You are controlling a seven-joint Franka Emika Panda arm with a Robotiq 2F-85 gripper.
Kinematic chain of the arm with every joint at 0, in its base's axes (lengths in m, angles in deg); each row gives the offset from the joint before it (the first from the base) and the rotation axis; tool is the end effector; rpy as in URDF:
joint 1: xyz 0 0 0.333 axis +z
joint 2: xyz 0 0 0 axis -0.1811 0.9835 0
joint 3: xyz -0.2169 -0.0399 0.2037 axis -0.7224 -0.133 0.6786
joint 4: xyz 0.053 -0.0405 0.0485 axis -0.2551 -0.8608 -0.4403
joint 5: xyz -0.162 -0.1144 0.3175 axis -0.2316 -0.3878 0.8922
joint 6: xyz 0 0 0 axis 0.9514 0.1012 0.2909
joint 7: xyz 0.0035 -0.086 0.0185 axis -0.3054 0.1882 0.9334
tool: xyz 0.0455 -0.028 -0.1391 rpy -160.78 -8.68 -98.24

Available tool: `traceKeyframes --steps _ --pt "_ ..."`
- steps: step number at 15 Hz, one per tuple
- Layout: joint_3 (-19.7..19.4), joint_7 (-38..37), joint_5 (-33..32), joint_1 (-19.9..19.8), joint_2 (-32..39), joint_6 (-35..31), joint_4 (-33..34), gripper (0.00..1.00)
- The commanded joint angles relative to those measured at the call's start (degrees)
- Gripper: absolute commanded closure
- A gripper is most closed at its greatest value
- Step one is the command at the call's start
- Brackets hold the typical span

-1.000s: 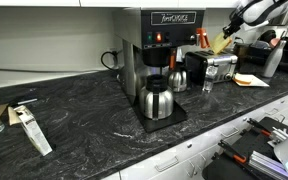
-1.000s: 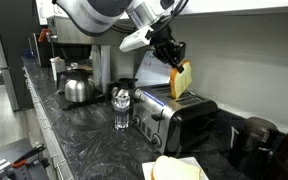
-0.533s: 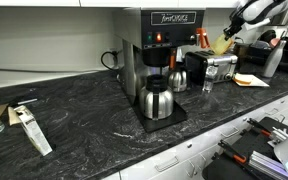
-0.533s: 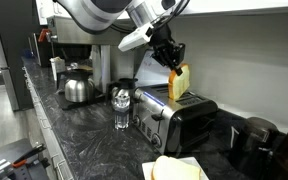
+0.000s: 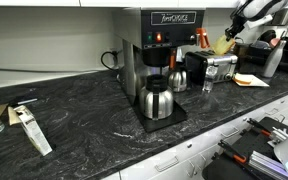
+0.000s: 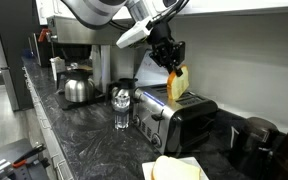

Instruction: Pick up the bread and put it in the toaster

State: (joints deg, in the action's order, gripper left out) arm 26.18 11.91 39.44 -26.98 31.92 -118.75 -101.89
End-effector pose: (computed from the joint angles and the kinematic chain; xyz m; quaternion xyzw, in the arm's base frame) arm 0.4531 -0.2309 0.4431 0.9537 -0.0743 0.2325 0.1758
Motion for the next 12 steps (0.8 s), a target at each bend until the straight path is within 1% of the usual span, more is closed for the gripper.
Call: traceKeyframes --steps 1,5,7,9,10,11,12 --pt "0.4 1.1 0.5 0.2 0.2 3.4 1.5 0.41" --pt "0.5 0.3 0.2 0.0 0.1 3.6 1.5 0.12" --pt "0.6 -0.5 0.0 -0.2 0.1 3.3 1.5 0.01" --pt "0.6 -2.1 1.3 0.1 0.0 3.0 1.1 0.00" --pt "-2.0 0.1 2.6 -0.6 4.2 -0.2 3.1 0.00" --pt "-0.2 -1.0 1.2 -0.2 0.3 1.7 0.6 0.00" --pt "-0.6 -0.9 1.3 -0.4 0.9 1.6 0.7 0.00"
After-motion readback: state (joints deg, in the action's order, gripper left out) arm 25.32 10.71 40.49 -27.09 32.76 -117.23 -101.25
